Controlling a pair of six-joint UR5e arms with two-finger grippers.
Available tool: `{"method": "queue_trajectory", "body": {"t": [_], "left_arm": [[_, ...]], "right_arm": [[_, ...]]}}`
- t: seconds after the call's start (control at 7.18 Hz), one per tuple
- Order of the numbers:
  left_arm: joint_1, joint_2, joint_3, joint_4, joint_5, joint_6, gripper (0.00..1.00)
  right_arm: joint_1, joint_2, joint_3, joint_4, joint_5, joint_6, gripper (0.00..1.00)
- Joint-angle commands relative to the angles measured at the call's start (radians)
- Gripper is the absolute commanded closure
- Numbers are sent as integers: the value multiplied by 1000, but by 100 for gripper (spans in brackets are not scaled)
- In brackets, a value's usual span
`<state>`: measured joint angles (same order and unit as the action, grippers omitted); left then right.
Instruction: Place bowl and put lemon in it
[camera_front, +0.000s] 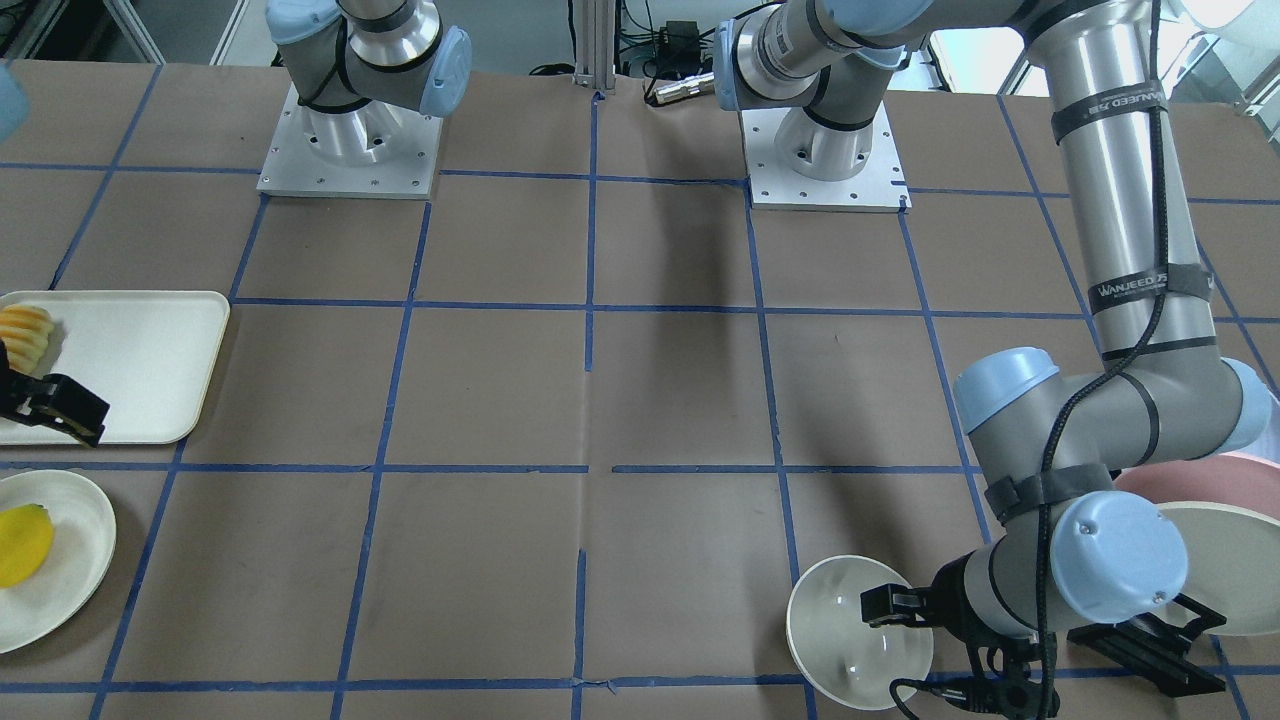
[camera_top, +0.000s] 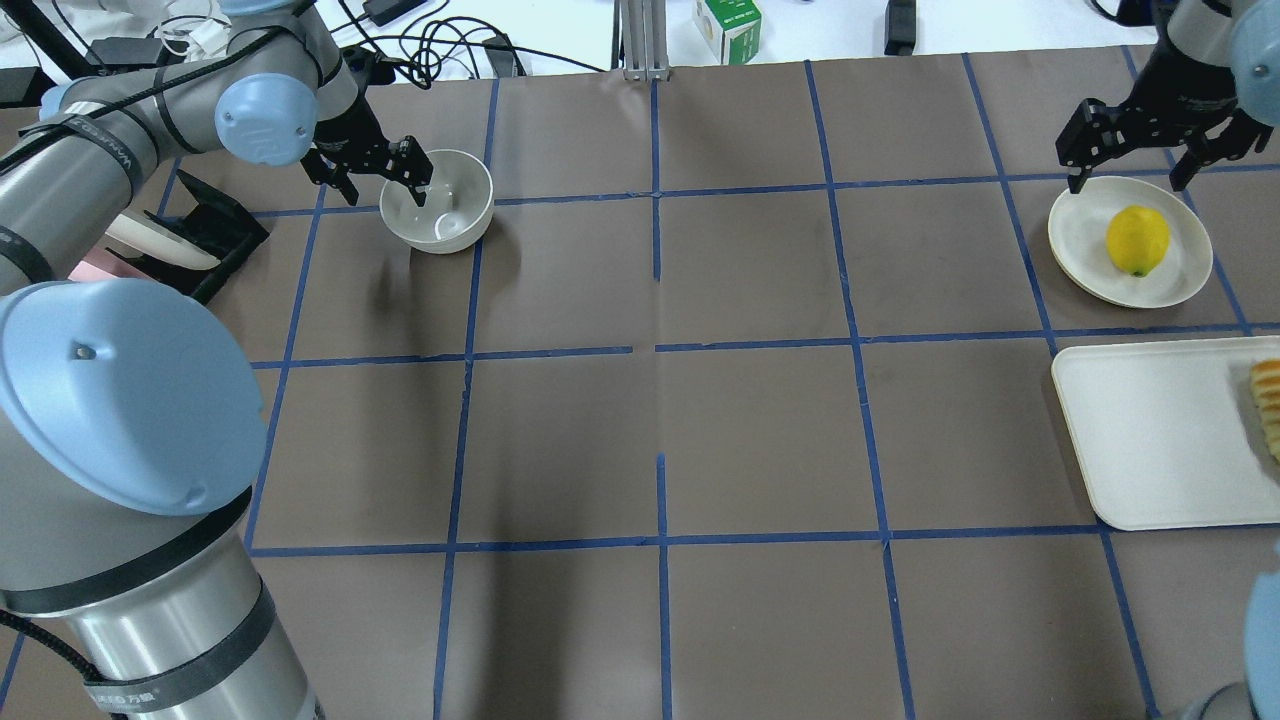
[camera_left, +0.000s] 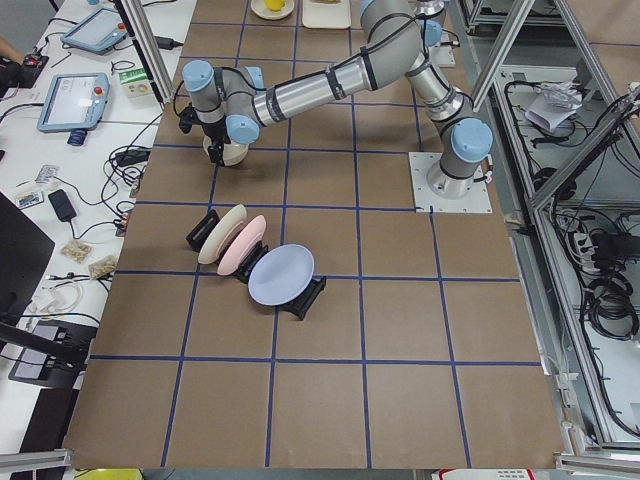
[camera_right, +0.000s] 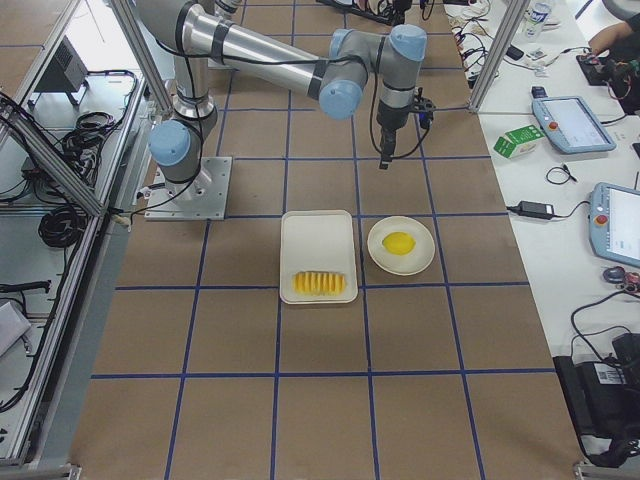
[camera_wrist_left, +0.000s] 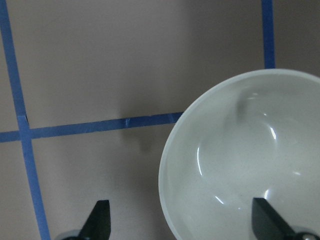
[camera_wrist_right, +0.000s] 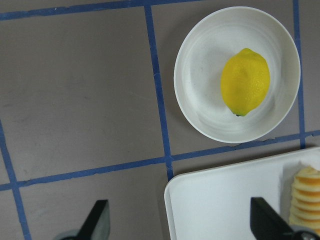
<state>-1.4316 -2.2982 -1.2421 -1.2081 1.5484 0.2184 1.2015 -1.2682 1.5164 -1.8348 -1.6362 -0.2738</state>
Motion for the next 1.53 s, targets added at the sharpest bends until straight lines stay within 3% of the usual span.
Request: {"method": "queue_trajectory", "body": {"t": [0.0, 0.28, 0.42, 0.84, 1.11, 1.25, 1.39], "left_arm": [[0, -23, 0, 18, -22, -51, 15], [0, -27, 0, 36, -24, -53, 76], [0, -26, 0, 38, -24, -54, 96], [0, -12, 0, 36, -25, -56, 100], [-29, 55, -7, -55, -69, -170, 100], [-56, 89, -54, -89, -146, -185, 100], [-99, 133, -157, -71, -162, -166, 100]], "right_arm": [[-109, 102, -13, -93, 81, -204, 0], [-154, 177, -15, -177, 81, -298, 0], [-154, 202, -13, -228, 81, -295, 0], [-180, 277, -15, -293, 81, -286, 0], [-191, 297, -16, -293, 101, -275, 0], [-191, 303, -16, -293, 104, -248, 0], [-191, 308, -16, -293, 104, -243, 2]]}}
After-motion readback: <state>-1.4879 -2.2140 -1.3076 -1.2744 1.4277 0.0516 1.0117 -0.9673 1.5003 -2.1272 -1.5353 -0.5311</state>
